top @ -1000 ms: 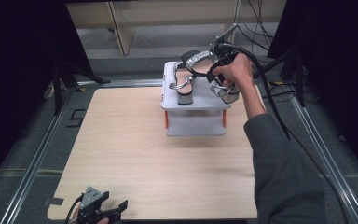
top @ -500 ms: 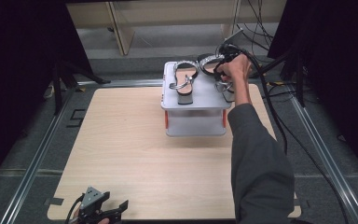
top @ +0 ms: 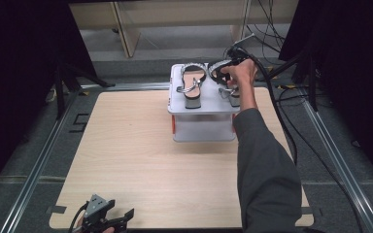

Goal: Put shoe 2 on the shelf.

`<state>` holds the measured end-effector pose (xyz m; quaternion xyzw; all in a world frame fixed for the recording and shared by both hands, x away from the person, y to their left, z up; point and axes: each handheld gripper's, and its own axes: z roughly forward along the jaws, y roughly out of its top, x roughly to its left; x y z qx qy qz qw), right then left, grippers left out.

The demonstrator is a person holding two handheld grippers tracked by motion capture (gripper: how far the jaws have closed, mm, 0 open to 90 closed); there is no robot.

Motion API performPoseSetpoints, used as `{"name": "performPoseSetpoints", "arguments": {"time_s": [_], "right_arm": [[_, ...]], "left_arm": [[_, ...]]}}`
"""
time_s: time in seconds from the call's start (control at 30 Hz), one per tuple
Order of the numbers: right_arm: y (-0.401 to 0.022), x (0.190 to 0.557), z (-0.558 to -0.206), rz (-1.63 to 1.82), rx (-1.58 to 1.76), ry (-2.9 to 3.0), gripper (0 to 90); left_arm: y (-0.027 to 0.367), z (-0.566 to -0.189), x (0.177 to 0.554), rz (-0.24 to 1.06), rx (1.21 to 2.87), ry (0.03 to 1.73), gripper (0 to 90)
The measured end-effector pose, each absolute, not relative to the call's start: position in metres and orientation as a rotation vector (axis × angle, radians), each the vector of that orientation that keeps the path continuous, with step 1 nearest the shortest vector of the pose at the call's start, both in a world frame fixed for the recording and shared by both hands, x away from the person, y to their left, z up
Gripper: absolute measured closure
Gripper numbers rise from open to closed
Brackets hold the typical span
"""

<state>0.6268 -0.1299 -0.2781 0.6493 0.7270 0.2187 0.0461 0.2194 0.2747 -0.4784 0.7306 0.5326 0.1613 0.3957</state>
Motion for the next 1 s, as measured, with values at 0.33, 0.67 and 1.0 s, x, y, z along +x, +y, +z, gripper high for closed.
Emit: {"name": "performPoseSetpoints", "arguments": {"time_s": [0.33, 0.67, 1.0], "right_arm": [[-0.147, 0.626, -0.277, 0.821, 2.099, 2.231, 22.2], [-0.167, 0.623, -0.258, 0.857, 1.913, 2.207, 24.7], [-0.202, 0.614, -0.251, 1.102, 1.891, 2.082, 25.0]], "left_arm": [[0.274, -0.478, 0.219, 0.404, 1.858, 1.343, 19.2], [0.275, -0.479, 0.219, 0.401, 1.858, 1.354, 19.2], [0.274, -0.479, 0.219, 0.401, 1.861, 1.365, 19.2]]}}
